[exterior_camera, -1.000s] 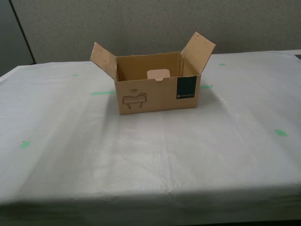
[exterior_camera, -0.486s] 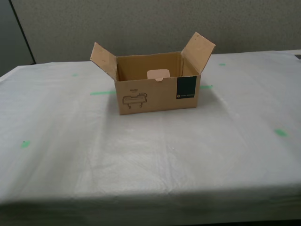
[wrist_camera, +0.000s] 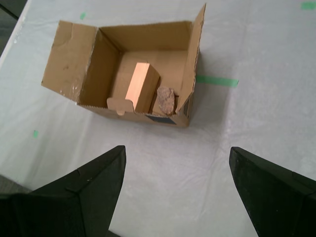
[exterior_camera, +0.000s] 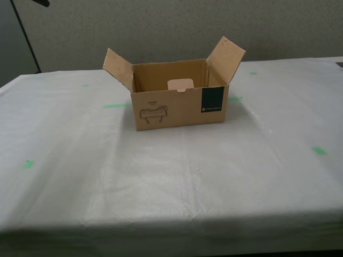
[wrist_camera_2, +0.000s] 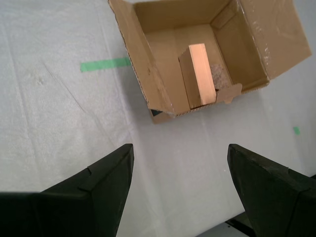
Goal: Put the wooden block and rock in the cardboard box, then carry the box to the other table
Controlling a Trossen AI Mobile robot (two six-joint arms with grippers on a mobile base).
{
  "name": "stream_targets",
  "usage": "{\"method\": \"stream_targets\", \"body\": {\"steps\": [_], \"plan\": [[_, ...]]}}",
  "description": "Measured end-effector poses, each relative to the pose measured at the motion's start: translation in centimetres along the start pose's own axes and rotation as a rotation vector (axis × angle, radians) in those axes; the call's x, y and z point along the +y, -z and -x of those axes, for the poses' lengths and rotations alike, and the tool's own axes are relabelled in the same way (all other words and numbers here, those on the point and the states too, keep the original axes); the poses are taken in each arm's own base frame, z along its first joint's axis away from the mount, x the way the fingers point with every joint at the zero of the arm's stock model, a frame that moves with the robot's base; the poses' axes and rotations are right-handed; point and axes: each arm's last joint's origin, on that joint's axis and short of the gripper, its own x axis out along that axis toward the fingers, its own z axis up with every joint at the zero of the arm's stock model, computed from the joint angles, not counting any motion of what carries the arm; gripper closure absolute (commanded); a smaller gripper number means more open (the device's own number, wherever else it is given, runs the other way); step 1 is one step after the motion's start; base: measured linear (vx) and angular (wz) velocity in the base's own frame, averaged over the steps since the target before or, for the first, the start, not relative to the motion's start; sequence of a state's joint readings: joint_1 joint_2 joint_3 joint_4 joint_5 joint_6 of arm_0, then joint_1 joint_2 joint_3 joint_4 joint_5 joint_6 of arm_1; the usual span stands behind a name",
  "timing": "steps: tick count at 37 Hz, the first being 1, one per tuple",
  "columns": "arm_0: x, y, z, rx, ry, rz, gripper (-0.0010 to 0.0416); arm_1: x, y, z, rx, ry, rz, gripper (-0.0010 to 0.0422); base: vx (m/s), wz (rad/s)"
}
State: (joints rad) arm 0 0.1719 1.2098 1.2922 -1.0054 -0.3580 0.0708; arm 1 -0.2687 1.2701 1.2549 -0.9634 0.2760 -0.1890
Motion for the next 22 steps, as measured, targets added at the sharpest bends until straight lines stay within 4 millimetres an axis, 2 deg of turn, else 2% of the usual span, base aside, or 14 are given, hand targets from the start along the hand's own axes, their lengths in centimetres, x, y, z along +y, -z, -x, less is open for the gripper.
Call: {"method": "stream_targets", "body": {"steps": [9, 22], "plan": [[-0.4, 0.8, -1.1, 0.046, 0.002, 0.010, 0.0094, 0.5, 0.8, -1.1, 0.036, -0.005, 0.010, 0.0156, 0.000, 0.000], [-0.9, 1.4, -2.1, 0.057, 0.002, 0.007, 0.0106, 0.5, 0.6, -1.4, 0.008, 0.001, 0.002, 0.0156, 0.000, 0.000]]}}
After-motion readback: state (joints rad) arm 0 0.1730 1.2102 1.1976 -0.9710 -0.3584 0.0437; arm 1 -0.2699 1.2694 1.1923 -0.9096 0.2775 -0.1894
